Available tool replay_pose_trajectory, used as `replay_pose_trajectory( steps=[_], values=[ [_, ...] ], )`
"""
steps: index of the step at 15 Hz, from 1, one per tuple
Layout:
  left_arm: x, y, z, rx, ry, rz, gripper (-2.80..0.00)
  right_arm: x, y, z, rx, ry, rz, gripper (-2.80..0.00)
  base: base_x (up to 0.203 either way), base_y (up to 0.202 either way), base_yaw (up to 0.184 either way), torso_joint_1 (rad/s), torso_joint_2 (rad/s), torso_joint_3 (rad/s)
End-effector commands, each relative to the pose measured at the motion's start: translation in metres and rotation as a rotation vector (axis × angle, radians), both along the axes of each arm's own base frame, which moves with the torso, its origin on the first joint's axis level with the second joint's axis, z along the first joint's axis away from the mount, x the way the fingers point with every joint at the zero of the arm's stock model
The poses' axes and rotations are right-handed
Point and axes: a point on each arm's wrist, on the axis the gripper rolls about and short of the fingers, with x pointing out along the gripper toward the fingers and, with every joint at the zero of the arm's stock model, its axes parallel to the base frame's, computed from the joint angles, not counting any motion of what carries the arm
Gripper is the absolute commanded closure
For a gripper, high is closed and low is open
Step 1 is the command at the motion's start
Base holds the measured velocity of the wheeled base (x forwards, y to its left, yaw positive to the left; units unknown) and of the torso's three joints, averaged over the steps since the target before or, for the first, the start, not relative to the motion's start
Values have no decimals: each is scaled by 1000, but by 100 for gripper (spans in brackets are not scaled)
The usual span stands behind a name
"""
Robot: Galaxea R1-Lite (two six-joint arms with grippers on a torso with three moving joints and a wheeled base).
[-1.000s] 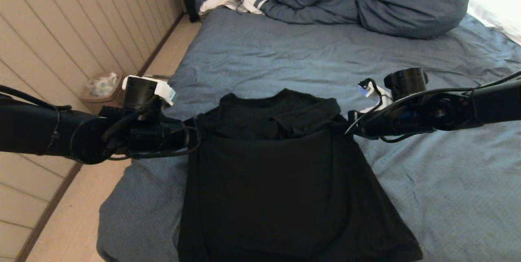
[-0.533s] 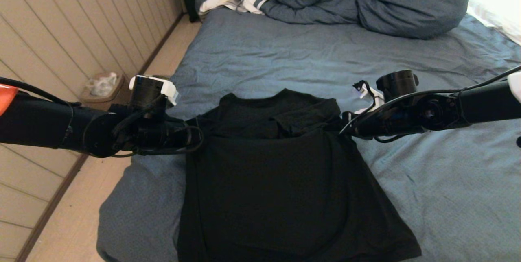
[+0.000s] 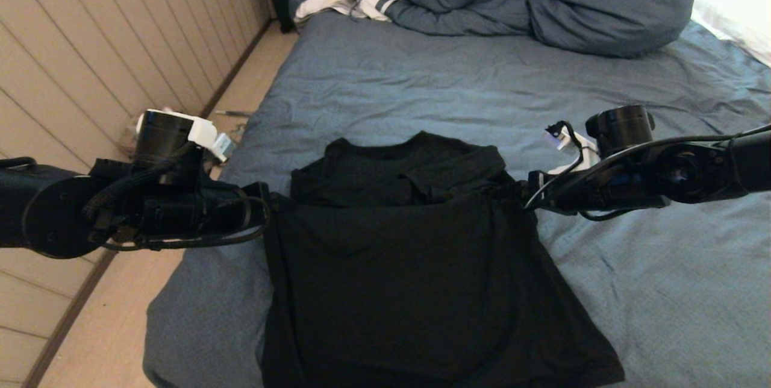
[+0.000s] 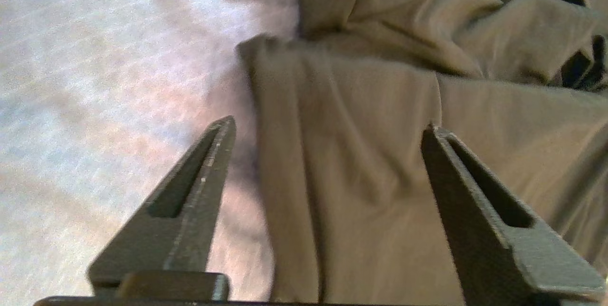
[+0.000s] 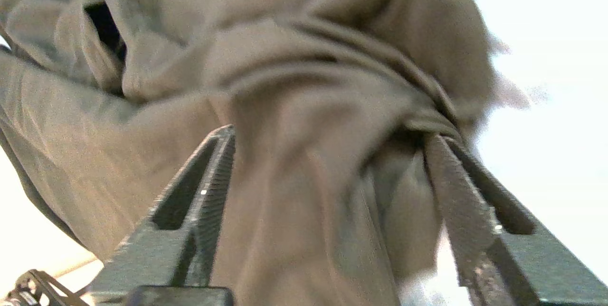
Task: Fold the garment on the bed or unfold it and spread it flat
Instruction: Fold the black T-shirt
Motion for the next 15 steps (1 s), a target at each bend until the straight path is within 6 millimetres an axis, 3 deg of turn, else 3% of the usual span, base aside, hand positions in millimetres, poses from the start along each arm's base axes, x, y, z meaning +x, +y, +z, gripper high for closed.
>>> replay_pose_trajectory(
  steps=[1, 3, 4, 5, 11, 15],
  values=[
    [-13, 8, 10, -14, -26, 10, -280, -12, -5, 6, 2, -9, -5, -280, 0, 0, 0, 0, 0, 0],
    [-33, 17, 5, -12, -7, 12, -280, -28, -11, 12, 1, -18, -19, -280, 0, 0, 0, 0, 0, 0],
    [-44, 20, 0, -8, 15, 8, -44, -36, -15, 16, 2, -27, -28, -280, 0, 0, 0, 0, 0, 0],
    [-55, 24, -7, -4, 40, 2, 0, -45, -20, 19, 3, -28, -41, -280, 0, 0, 0, 0, 0, 0],
    [-121, 46, -42, -16, 152, -47, 0, -81, -67, 13, 3, 103, -212, -280, 0, 0, 0, 0, 0, 0],
    [-137, 48, -70, -47, 291, -141, 0, -92, -75, 10, -28, 219, -288, -280, 0, 0, 0, 0, 0, 0]
  ],
)
